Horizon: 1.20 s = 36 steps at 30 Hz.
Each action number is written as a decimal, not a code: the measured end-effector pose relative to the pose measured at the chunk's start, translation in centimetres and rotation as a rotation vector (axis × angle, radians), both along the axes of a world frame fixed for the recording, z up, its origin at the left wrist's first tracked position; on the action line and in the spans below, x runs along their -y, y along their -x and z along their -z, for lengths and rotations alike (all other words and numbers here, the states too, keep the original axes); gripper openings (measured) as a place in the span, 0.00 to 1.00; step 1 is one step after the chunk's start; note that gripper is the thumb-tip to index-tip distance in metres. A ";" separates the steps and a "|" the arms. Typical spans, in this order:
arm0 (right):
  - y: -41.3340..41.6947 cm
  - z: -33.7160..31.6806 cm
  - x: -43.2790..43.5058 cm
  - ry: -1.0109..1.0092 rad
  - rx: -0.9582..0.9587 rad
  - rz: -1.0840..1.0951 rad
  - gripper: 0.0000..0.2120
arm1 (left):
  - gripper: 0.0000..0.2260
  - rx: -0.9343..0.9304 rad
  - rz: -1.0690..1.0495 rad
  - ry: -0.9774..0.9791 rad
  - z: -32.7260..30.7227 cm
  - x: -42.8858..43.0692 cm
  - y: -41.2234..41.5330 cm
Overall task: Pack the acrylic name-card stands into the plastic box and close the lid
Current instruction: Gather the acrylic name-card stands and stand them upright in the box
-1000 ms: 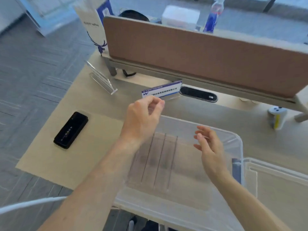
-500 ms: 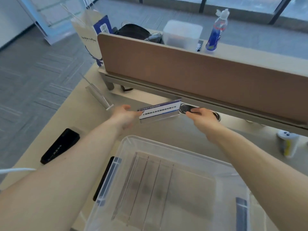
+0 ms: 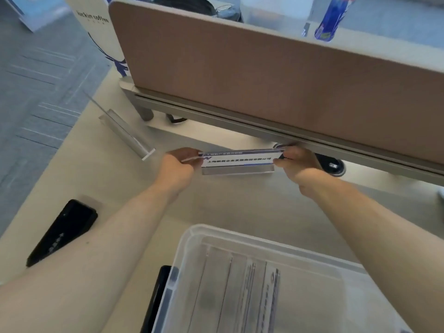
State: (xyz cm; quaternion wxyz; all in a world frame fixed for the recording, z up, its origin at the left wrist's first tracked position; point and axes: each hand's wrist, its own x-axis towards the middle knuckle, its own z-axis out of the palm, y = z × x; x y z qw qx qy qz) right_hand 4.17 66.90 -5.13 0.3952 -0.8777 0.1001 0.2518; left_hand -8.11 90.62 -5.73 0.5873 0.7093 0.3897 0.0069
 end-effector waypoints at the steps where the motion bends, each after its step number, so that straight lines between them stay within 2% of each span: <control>1: 0.1 0.3 0.0 -0.011 0.023 -0.009 0.23 | 0.11 0.032 -0.028 0.019 0.2 -0.3 -0.3; 3: 0.6 0.6 0.0 0.005 0.073 -0.071 0.20 | 0.10 0.089 -0.069 0.064 0.6 -0.8 -1.2; 6: 1.6 0.6 -0.4 0.178 0.202 -0.209 0.12 | 0.11 0.132 -0.007 0.054 1.3 -0.8 -1.9; 10: 2.1 -0.7 -0.1 0.190 0.272 -0.181 0.08 | 0.15 0.176 -0.009 0.050 0.4 -0.9 -1.5; 13: 2.9 -2.9 0.8 0.043 0.324 -0.108 0.12 | 0.12 0.227 -0.013 0.063 -2.6 -1.0 -1.4; 18: 5.3 -10.0 2.6 -0.172 0.474 -0.086 0.12 | 0.07 0.412 0.063 0.041 -10.9 -0.2 -0.6; 23: 8.7 -18.3 5.2 -0.383 0.645 -0.060 0.04 | 0.05 0.543 0.150 -0.039 -19.6 2.4 1.5; 26: 11.3 -22.8 7.0 -0.489 0.765 -0.035 0.06 | 0.02 0.621 0.181 -0.048 -24.3 4.7 3.9; 30: 14.4 -26.0 9.7 -0.557 0.832 -0.028 0.08 | 0.02 0.653 0.212 -0.208 -28.9 7.8 7.2; 32: 16.0 -27.0 11.4 -0.559 0.856 -0.048 0.11 | 0.07 0.642 0.256 -0.325 -30.1 9.4 8.6; 34: 17.7 -27.5 13.0 -0.522 0.884 -0.076 0.13 | 0.17 0.586 0.389 -0.589 -30.8 11.3 9.6; 36: 19.2 -27.3 14.7 -0.478 0.887 -0.100 0.10 | 0.23 0.512 0.620 -0.897 -31.1 13.9 10.2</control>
